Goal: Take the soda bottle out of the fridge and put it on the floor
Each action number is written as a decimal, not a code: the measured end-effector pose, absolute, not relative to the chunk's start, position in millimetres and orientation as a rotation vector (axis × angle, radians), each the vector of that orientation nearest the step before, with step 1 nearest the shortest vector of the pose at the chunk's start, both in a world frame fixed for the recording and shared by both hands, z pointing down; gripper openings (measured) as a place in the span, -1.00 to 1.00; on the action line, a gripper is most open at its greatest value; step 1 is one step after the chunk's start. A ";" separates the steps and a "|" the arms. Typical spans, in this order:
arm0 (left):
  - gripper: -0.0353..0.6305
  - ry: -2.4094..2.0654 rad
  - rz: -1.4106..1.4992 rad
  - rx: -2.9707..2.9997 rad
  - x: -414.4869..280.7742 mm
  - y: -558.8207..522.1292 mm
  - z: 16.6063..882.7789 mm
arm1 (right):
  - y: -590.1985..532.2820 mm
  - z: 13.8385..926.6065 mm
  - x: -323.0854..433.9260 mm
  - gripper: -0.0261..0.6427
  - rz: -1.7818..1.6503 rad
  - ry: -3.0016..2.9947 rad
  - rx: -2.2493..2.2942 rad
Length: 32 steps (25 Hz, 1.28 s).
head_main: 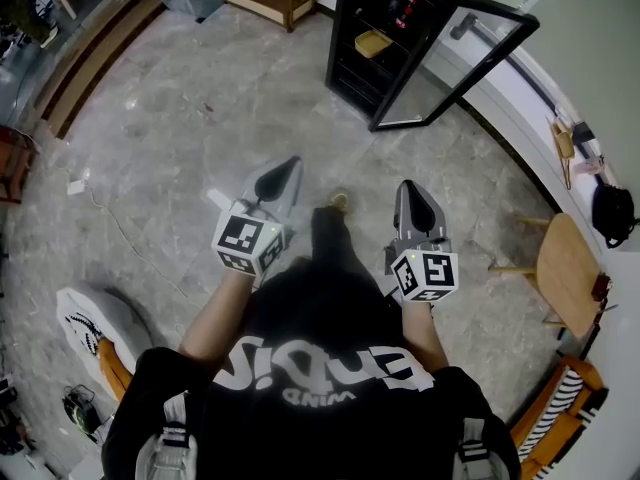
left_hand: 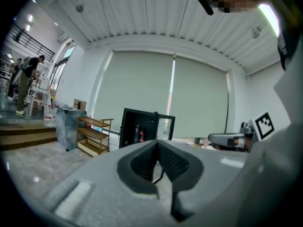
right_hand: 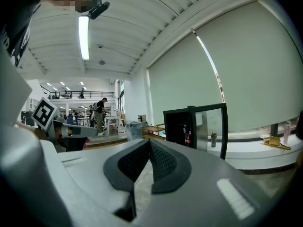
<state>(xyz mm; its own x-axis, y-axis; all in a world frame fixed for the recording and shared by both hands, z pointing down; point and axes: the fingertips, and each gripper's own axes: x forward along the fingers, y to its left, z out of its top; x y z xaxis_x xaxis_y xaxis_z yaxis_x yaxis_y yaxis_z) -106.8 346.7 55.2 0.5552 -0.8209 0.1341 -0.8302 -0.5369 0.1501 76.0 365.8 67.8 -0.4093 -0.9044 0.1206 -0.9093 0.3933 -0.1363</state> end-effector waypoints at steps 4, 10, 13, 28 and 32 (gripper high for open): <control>-0.89 -1.378 0.065 2.606 -103.4 309.7 58.5 | 332.5 76.1 78.6 -0.92 0.295 -2.589 1.707; -0.89 -1.350 0.070 2.621 -94.9 233.6 59.7 | 258.8 83.4 79.7 -0.92 0.312 -2.590 1.693; -0.89 -1.333 0.067 2.626 -88.5 189.5 55.1 | 214.6 78.4 84.2 -0.92 0.306 -2.589 1.690; -0.89 -1.267 0.070 2.689 -39.7 -22.7 37.8 | 14.8 62.2 107.5 -0.92 0.292 -2.619 1.637; -0.89 -1.233 0.078 2.701 -33.4 -58.0 37.5 | -18.9 61.2 116.7 -0.92 0.299 -2.587 1.691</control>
<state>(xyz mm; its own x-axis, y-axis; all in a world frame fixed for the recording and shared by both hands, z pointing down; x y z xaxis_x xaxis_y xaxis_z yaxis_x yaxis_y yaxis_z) -33.4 -58.0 37.5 0.6562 -0.7452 0.1185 -0.7542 -0.6430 0.1333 116.7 -18.9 61.2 -0.4062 -0.9037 0.1353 -0.9108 0.3883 -0.1407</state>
